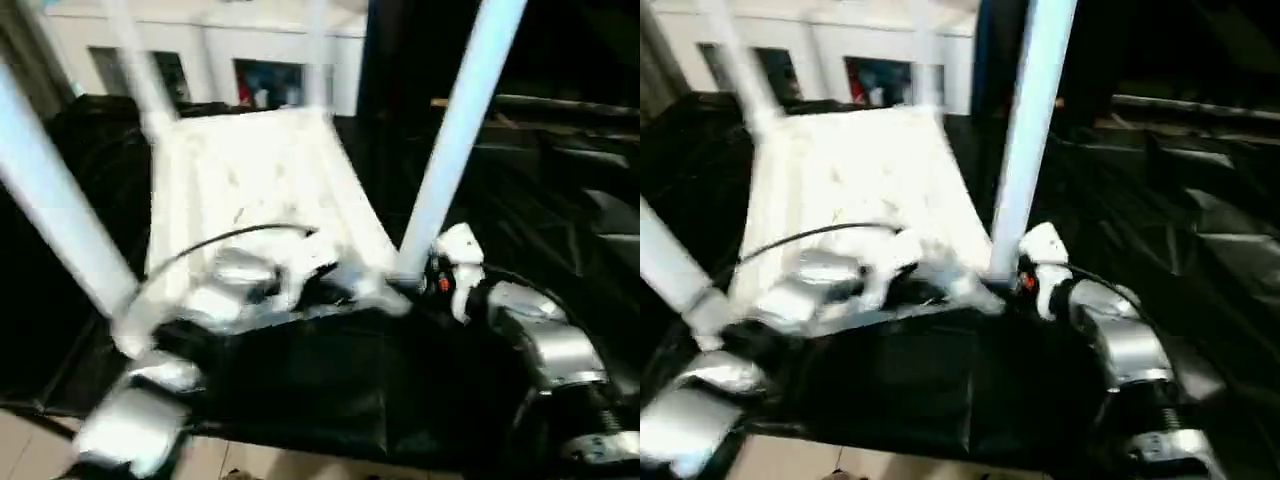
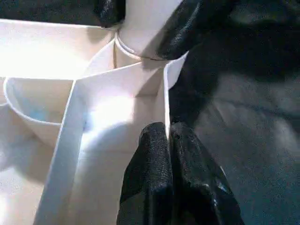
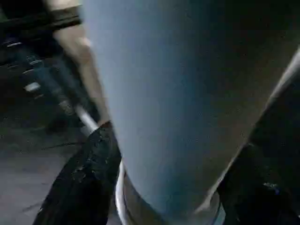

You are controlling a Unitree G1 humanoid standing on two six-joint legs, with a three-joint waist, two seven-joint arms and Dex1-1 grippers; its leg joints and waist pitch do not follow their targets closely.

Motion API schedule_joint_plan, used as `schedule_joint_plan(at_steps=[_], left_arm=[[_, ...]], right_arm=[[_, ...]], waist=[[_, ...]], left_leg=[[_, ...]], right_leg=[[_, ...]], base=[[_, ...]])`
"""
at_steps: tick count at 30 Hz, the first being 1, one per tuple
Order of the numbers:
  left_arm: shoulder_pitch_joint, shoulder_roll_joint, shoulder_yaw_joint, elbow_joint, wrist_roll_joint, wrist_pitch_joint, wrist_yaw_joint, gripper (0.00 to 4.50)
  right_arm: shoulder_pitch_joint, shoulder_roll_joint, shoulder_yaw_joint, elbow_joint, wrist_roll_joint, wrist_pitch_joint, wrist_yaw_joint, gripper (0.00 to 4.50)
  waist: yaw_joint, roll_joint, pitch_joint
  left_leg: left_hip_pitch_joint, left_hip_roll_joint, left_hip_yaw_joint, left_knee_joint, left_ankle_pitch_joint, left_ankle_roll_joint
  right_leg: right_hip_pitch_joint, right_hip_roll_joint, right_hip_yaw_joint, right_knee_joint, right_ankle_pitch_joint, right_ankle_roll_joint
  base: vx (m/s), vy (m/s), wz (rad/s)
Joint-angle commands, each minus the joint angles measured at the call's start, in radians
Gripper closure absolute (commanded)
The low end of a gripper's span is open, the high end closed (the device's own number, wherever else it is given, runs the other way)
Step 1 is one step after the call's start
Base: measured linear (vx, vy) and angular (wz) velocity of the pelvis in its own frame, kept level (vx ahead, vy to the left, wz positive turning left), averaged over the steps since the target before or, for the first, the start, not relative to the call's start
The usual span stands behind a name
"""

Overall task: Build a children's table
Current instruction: Rotate leg to tighten

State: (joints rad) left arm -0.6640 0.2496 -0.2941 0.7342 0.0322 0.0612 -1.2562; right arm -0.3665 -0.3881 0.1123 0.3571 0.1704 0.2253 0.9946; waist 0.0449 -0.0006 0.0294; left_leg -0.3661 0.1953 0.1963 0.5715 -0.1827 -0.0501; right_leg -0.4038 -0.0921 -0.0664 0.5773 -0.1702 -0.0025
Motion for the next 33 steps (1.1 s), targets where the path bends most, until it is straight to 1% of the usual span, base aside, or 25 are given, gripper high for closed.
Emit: schedule_joint_plan(at_steps=[1,2,3,5,7,8,9,10,12,13,15,16,19,23,24,25,27,28,30,31,32,33], left_arm=[[0.036,0.010,-0.077,-0.036,-0.011,0.010,-0.132,4.50],[0.036,0.012,-0.077,-0.037,-0.012,0.011,-0.135,4.50],[0.039,0.018,-0.078,-0.044,-0.017,0.016,-0.149,4.50],[0.043,0.039,-0.077,-0.054,-0.021,0.022,-0.173,4.50],[0.045,0.046,-0.075,-0.058,-0.022,0.026,-0.180,4.50],[0.046,0.051,-0.075,-0.063,-0.024,0.030,-0.188,4.50],[0.049,0.057,-0.074,-0.070,-0.026,0.036,-0.200,4.50],[0.050,0.059,-0.072,-0.073,-0.026,0.038,-0.205,4.50],[0.051,0.062,-0.072,-0.078,-0.029,0.042,-0.207,4.50],[0.051,0.063,-0.072,-0.080,-0.032,0.043,-0.207,4.50],[0.052,0.064,-0.072,-0.084,-0.033,0.046,-0.205,4.50],[0.053,0.064,-0.072,-0.086,-0.034,0.048,-0.204,4.50],[0.054,0.064,-0.073,-0.090,-0.037,0.051,-0.202,4.50],[0.053,0.061,-0.072,-0.091,-0.036,0.055,-0.187,4.50],[0.052,0.057,-0.069,-0.085,-0.027,0.052,-0.162,4.50],[0.051,0.056,-0.069,-0.084,-0.025,0.051,-0.157,4.50],[0.042,0.039,-0.058,-0.062,-0.008,0.049,-0.088,4.50],[0.035,0.025,-0.050,-0.044,0.002,0.047,-0.039,4.50],[0.022,-0.002,-0.038,-0.014,0.019,0.054,0.048,4.50],[0.022,-0.002,-0.038,-0.014,0.019,0.054,0.048,4.50],[0.002,-0.047,-0.023,0.026,0.034,0.059,0.160,4.50],[-0.009,-0.074,-0.013,0.047,0.038,0.064,0.218,4.50]], right_arm=[[-0.014,-0.033,0.025,-0.020,0.013,-0.015,0.074,1.63],[-0.014,-0.035,0.025,-0.020,0.013,-0.016,0.076,1.63],[-0.015,-0.041,0.024,-0.019,0.017,-0.014,0.087,1.63],[-0.018,-0.069,0.025,-0.025,0.031,-0.006,0.145,1.63],[-0.018,-0.082,0.028,-0.030,0.037,-0.004,0.171,1.63],[-0.017,-0.090,0.030,-0.033,0.042,-0.001,0.188,1.63],[-0.015,-0.100,0.035,-0.037,0.048,0.007,0.211,1.63],[-0.014,-0.106,0.038,-0.038,0.050,0.011,0.224,1.63],[-0.014,-0.110,0.043,-0.036,0.055,0.017,0.238,1.96],[-0.013,-0.111,0.046,-0.037,0.059,0.020,0.244,1.99],[-0.012,-0.110,0.047,-0.039,0.062,0.024,0.247,1.99],[-0.011,-0.107,0.049,-0.042,0.065,0.029,0.248,2.28],[-0.011,-0.103,0.052,-0.044,0.071,0.036,0.250,2.32],[-0.006,-0.098,0.049,-0.049,0.077,0.050,0.251,2.43],[0.000,-0.086,0.041,-0.048,0.077,0.058,0.227,2.43],[0.000,-0.084,0.039,-0.047,0.076,0.060,0.223,2.43],[-0.002,-0.057,0.023,-0.017,0.057,0.055,0.142,2.44],[-0.008,-0.037,0.011,0.012,0.039,0.045,0.079,2.44],[-0.022,0.004,-0.014,0.072,0.001,0.023,-0.056,2.47],[-0.022,0.004,-0.014,0.072,0.001,0.023,-0.056,2.47],[-0.030,0.068,-0.049,0.117,-0.018,0.032,-0.219,2.50],[-0.031,0.099,-0.064,0.129,-0.024,0.043,-0.294,2.50]], waist=[[0.006,-0.003,-0.051],[0.007,-0.003,-0.050],[0.009,-0.009,-0.049],[0.013,-0.005,-0.047],[0.016,-0.008,-0.047],[0.016,-0.007,-0.047],[0.017,-0.010,-0.047],[0.018,-0.010,-0.048],[0.019,-0.012,-0.049],[0.020,-0.012,-0.050],[0.019,-0.012,-0.049],[0.019,-0.013,-0.049],[0.019,-0.011,-0.050],[0.018,-0.014,-0.050],[0.018,-0.016,-0.050],[0.019,-0.014,-0.049],[0.017,-0.016,-0.048],[0.012,-0.016,-0.046],[0.009,-0.015,-0.045],[0.003,-0.016,-0.041],[-0.001,-0.017,-0.041],[-0.007,-0.013,-0.039]], left_leg=[[0.012,0.045,-0.009,-0.059,-0.187,0.093],[0.013,0.045,-0.008,-0.059,-0.193,0.088],[0.015,0.046,-0.005,-0.060,-0.211,0.079],[0.014,0.046,-0.007,-0.062,-0.226,0.065],[0.017,0.045,-0.006,-0.062,-0.231,0.056],[0.016,0.045,-0.006,-0.061,-0.231,0.056],[0.014,0.044,-0.006,-0.061,-0.225,0.056],[0.014,0.043,-0.007,-0.061,-0.220,0.057],[0.013,0.043,-0.006,-0.058,-0.202,0.065],[0.012,0.043,-0.006,-0.057,-0.193,0.070],[0.011,0.043,-0.006,-0.058,-0.189,0.069],[0.011,0.042,-0.006,-0.057,-0.190,0.068],[0.012,0.043,-0.007,-0.058,-0.189,0.066],[0.012,0.041,-0.007,-0.057,-0.194,0.064],[0.011,0.041,-0.006,-0.056,-0.191,0.065],[0.012,0.042,-0.007,-0.057,-0.192,0.063],[0.012,0.041,-0.007,-0.058,-0.200,0.058],[0.012,0.039,-0.008,-0.059,-0.219,0.048],[0.013,0.037,-0.010,-0.060,-0.248,0.034],[0.017,0.036,-0.015,-0.064,-0.293,0.009],[0.014,0.035,-0.016,-0.064,-0.300,0.005],[0.016,0.036,-0.019,-0.068,-0.321,-0.012]], right_leg=[[0.052,-0.050,0.036,-0.048,-0.106,-0.276],[0.050,-0.049,0.037,-0.049,-0.118,-0.275],[0.047,-0.049,0.038,-0.050,-0.135,-0.274],[0.048,-0.051,0.039,-0.051,-0.167,-0.266],[0.046,-0.051,0.041,-0.052,-0.179,-0.259],[0.047,-0.051,0.041,-0.052,-0.180,-0.257],[0.048,-0.052,0.041,-0.052,-0.182,-0.254],[0.049,-0.052,0.041,-0.052,-0.181,-0.253],[0.049,-0.052,0.041,-0.050,-0.165,-0.253],[0.049,-0.053,0.041,-0.049,-0.159,-0.255],[0.049,-0.052,0.040,-0.049,-0.161,-0.255],[0.049,-0.052,0.040,-0.050,-0.165,-0.254],[0.049,-0.052,0.039,-0.050,-0.170,-0.253],[0.049,-0.051,0.039,-0.050,-0.179,-0.249],[0.049,-0.051,0.040,-0.050,-0.178,-0.248],[0.049,-0.052,0.040,-0.051,-0.188,-0.245],[0.047,-0.053,0.040,-0.054,-0.205,-0.241],[0.043,-0.053,0.041,-0.058,-0.237,-0.232],[0.040,-0.054,0.040,-0.063,-0.288,-0.218],[0.038,-0.055,0.038,-0.072,-0.373,-0.193],[0.039,-0.053,0.039,-0.072,-0.388,-0.183],[0.032,-0.053,0.039,-0.076,-0.407,-0.174]], base=[[0.000,0.000,0.00],[0.000,0.000,0.00],[0.000,0.000,0.00],[0.000,0.000,0.00],[0.000,0.000,0.00],[0.000,0.000,0.00],[0.000,0.000,0.00],[0.000,0.000,0.00],[0.000,0.000,0.00],[0.000,0.000,0.00],[0.000,0.000,0.00],[0.000,0.000,0.00],[0.000,0.000,0.00],[0.000,0.000,0.00],[0.000,0.000,0.00],[0.000,0.000,0.00],[0.000,0.000,0.00],[0.000,0.000,0.00],[0.000,0.000,0.00],[0.000,0.000,0.00],[0.000,0.000,0.00],[0.000,0.000,0.00]])
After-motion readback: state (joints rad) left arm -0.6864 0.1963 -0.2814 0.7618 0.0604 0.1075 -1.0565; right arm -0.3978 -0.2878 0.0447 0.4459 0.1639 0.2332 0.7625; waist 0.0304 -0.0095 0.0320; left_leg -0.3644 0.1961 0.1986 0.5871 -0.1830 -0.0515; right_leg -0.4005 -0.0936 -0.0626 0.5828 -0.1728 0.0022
